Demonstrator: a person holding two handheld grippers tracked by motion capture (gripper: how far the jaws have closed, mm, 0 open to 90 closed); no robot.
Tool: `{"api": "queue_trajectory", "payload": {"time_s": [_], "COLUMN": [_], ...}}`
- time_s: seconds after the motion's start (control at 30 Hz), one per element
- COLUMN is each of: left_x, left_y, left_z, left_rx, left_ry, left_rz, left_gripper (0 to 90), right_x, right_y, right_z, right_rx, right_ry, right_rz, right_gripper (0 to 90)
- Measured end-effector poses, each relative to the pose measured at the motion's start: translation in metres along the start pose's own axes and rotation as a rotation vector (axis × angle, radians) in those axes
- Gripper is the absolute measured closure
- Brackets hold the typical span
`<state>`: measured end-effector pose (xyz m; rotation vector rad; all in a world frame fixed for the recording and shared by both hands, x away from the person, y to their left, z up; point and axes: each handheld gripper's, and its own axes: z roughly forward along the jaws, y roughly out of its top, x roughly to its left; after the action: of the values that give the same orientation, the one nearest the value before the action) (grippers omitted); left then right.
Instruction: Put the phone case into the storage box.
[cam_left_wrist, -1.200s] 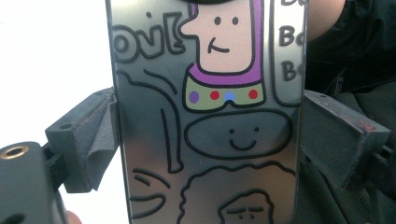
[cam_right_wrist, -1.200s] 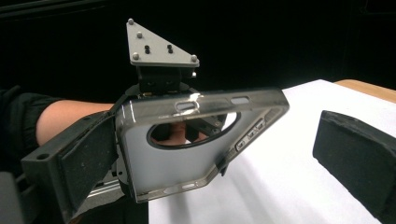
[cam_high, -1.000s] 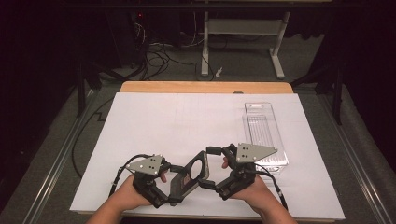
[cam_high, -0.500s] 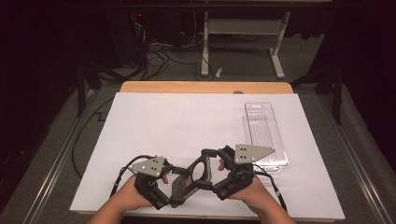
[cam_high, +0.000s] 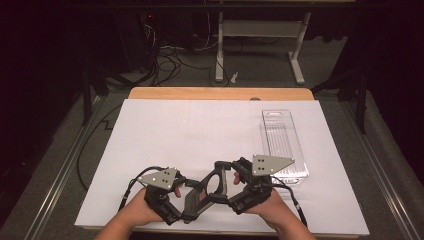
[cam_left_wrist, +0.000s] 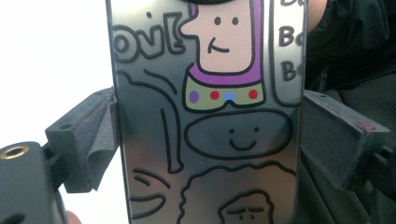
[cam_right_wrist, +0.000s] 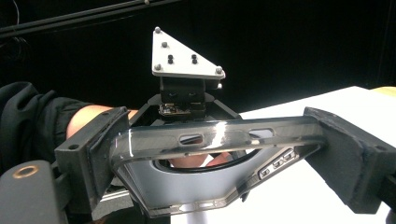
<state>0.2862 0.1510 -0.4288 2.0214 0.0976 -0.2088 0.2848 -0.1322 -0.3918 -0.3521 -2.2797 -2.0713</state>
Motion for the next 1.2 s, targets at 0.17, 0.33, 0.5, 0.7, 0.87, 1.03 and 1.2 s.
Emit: {"api": "queue_trajectory", "payload": {"time_s": [0.17, 0.33, 0.5, 0.7, 0.87, 1.03, 1.2], "left_x": [0.0006, 0.0008, 0.0004, 0.0004, 0.0004, 0.0004, 0.0001], "left_y": [-0.0003, -0.0004, -0.0009, -0.0012, -0.0014, -0.0014, -0.0015], "left_z": [0.0008, 0.0014, 0.0018, 0.0035, 0.0047, 0.0047, 0.0046], "left_rx": [0.000, -0.002, 0.003, 0.013, 0.011, 0.011, 0.011], "left_ry": [0.000, 0.000, 0.007, 0.014, 0.019, 0.021, 0.020], "left_rz": [-0.005, -0.002, 0.006, 0.008, 0.006, 0.006, 0.005], "left_gripper": [12.7, 12.7, 12.7, 12.6, 12.6, 12.5, 12.3], "right_x": [-0.0008, 0.0002, 0.0022, 0.0021, 0.0022, 0.0021, 0.0027], "right_y": [-0.0016, -0.0016, -0.0016, -0.0017, -0.0018, -0.0016, -0.0014], "right_z": [-0.0007, -0.0005, 0.0005, 0.0004, 0.0006, 0.0007, 0.0012], "right_rx": [-0.006, -0.012, -0.012, -0.004, -0.001, -0.005, -0.003], "right_ry": [-0.002, -0.009, -0.019, -0.023, -0.029, -0.029, -0.031], "right_rz": [0.013, 0.017, 0.020, 0.028, 0.032, 0.037, 0.038], "right_gripper": [11.7, 12.2, 12.8, 13.3, 13.5, 13.6, 13.7]}}
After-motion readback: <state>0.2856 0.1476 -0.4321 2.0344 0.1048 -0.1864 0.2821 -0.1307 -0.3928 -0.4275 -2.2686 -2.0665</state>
